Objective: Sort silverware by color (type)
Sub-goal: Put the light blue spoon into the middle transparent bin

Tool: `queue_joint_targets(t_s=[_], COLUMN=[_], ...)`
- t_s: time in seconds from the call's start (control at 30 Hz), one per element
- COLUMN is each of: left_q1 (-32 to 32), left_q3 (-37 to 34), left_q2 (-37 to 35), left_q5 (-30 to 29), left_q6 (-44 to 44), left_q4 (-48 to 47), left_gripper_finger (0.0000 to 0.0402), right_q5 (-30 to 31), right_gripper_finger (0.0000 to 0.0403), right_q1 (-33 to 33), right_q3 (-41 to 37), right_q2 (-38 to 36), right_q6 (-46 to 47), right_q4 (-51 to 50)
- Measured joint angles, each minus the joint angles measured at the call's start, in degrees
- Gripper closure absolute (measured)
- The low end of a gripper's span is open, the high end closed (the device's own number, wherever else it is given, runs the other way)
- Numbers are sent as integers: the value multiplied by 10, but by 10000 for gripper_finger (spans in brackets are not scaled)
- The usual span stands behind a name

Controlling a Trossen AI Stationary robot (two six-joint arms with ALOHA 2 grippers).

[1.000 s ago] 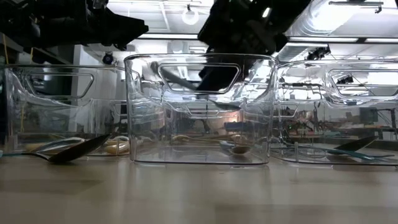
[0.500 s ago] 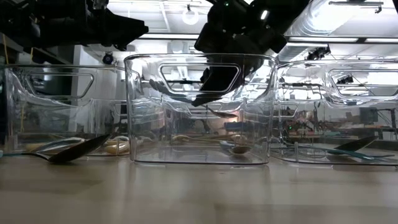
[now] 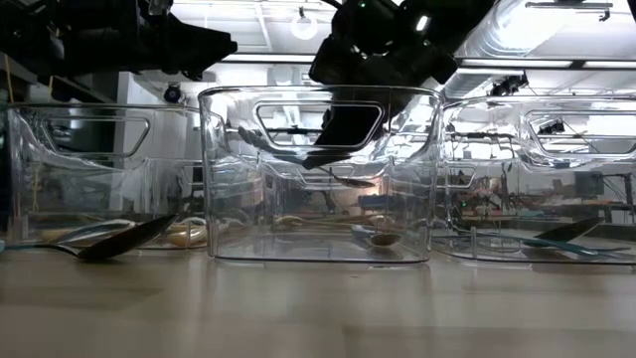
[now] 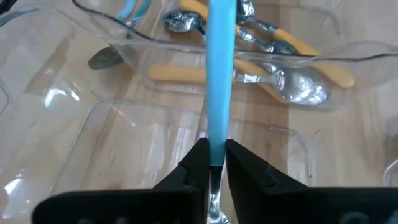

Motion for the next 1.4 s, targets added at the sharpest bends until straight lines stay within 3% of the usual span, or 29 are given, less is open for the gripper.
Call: queue_joint_targets(t_s=[0.43, 0.7, 0.93, 1.13, 1.4], left_q1=[0, 0, 0, 0, 0], left_q3=[0, 0, 0, 0, 0], left_q2=[0, 0, -4, -25, -36], left_q5=[0, 0, 0, 0, 0], left_q6=[1, 1, 1, -18, -19], left_q4=[0, 0, 0, -1, -6], left_gripper_finger=[271, 271, 271, 271, 271], right_q5=[36, 46, 181, 284, 294], right_gripper_finger=[293, 284, 284, 284, 284], right_q1=[2, 1, 1, 1, -1], right_q3=[0, 15, 21, -134, -332], right_q2=[0, -11, -88, -221, -392], right_q6=[-19, -77, -50, -45, -14], right_q4=[8, -14, -96, 42, 379])
